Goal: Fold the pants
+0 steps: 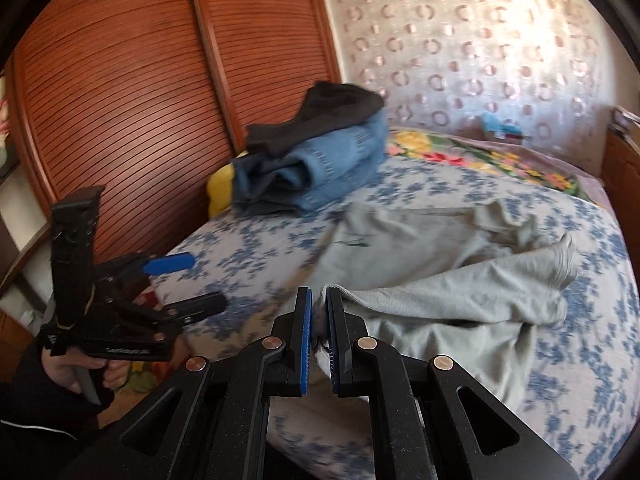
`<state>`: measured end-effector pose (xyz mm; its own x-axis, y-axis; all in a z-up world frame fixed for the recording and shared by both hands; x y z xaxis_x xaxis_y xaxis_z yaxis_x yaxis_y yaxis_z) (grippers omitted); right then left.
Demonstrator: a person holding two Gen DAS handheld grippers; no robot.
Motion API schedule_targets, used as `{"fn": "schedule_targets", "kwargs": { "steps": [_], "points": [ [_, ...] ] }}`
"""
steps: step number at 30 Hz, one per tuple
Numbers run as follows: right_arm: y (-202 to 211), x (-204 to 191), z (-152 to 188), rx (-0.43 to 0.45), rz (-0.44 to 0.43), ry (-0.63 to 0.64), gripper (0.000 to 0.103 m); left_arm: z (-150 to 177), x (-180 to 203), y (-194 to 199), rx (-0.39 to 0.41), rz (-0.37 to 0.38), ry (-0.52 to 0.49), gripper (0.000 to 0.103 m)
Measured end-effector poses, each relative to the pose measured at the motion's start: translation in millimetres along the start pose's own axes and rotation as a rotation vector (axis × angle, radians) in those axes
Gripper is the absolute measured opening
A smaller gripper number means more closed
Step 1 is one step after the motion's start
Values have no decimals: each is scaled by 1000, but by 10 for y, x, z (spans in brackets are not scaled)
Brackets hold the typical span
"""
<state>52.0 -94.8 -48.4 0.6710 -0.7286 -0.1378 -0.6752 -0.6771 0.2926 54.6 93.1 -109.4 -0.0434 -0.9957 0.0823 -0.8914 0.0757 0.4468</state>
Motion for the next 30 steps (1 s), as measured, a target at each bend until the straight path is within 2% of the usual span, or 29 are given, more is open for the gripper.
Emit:
{"fn": "schedule_targets", "kwargs": {
  "steps": [7, 10, 12, 14, 16, 20, 27, 30],
  "points": [
    [-187, -142, 130, -59, -74, 1, 7, 18, -88, -13, -3, -19, 16, 88],
    [-279, -107, 148, -78, -64, -16, 8, 23, -85, -23, -4, -21, 19, 88],
    [-290, -76, 143, -77, -48, -21, 13, 29, -81, -27, -6, -20, 18, 88],
    [-263, -81, 92, -65, -27, -17, 25, 32, -54, -28, -8, -15, 15, 88],
    [-187, -98, 39, -47, -8, -2, 30, 27, -20, -30, -6, -9, 12, 88],
    [50, 37, -22, -8, 35, -8, 31, -1, 81, -40, 1, 13, -2, 88],
    [278, 569, 15, 10, 198, -26, 35, -78, 333, -141, 10, 72, -36, 88],
    [288, 750, 57, 5, 246, -35, 39, -77, 455, -186, 2, 115, -41, 82]
  ]
}}
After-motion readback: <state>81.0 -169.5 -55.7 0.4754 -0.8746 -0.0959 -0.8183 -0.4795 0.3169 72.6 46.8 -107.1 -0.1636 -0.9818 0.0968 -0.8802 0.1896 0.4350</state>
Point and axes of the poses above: each gripper's, at about its wrist camera, not at the fingertips, and y roughly against the way its jaws point, x to its right, z to its underside, the point moved 5 cm from there along -y, roughly the way its jaws point, and after that the axes turned 14 degrees about x, right-handed, at the moved point
